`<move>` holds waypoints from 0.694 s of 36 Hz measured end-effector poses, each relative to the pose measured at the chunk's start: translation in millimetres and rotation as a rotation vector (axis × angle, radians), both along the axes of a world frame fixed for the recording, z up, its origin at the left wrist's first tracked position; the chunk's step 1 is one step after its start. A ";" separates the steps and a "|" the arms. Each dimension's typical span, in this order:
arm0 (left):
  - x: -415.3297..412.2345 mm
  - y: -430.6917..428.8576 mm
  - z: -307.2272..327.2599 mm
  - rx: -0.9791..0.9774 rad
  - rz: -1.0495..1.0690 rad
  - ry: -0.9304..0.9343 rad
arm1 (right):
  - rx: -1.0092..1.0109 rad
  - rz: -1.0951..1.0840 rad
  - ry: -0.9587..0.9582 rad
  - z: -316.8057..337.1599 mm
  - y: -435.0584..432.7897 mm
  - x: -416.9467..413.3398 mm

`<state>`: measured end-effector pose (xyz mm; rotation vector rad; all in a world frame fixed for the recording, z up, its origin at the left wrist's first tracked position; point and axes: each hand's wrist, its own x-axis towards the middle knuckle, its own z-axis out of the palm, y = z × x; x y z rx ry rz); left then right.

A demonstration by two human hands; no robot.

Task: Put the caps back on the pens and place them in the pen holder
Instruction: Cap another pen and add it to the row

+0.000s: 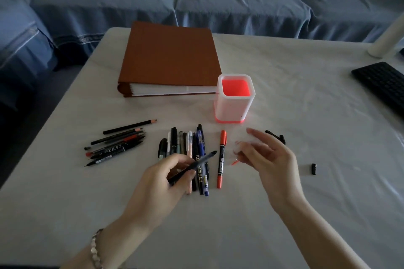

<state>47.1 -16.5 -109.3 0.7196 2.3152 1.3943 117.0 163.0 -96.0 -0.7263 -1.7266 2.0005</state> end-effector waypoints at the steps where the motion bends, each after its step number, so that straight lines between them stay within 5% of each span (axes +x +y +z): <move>1: 0.4 -0.3 1.0 0.008 0.001 -0.009 | -0.046 -0.021 0.021 1.2 -4.4 -0.6; 12: 3.2 -1.4 7.8 0.017 0.001 0.010 | -0.186 -0.077 0.055 0.8 -25.5 -0.6; 25: 2.1 -7.9 6.7 0.000 -0.006 0.082 | -0.050 -0.022 0.038 -1.6 -24.6 2.3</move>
